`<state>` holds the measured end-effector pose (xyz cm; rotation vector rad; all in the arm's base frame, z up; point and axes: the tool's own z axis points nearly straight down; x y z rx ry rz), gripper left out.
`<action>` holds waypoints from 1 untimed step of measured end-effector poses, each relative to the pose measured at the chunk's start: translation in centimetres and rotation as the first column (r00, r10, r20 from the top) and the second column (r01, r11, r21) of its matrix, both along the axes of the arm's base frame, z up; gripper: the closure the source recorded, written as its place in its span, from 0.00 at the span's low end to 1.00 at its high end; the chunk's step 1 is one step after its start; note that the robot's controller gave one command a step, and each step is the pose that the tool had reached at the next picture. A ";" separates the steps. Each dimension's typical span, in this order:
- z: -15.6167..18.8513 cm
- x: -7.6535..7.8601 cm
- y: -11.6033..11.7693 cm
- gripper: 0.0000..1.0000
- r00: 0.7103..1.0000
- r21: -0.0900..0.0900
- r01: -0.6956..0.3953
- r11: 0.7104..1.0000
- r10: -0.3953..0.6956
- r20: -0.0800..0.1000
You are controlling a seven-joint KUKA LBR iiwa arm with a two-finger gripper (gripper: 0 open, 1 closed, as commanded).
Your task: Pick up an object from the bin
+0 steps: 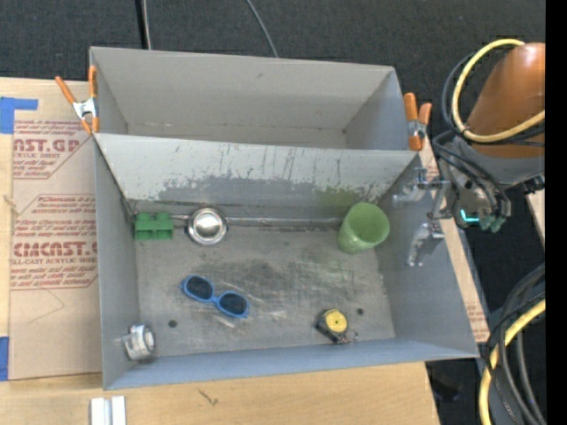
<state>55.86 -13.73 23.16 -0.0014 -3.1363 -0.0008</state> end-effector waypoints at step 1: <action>-14.7 2.8 4.6 0.00 0.978 0.000 0.207 0.978 -0.207 0.015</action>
Offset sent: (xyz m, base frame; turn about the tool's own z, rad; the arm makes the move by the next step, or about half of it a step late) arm 0.0270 0.0483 -0.1616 0.2115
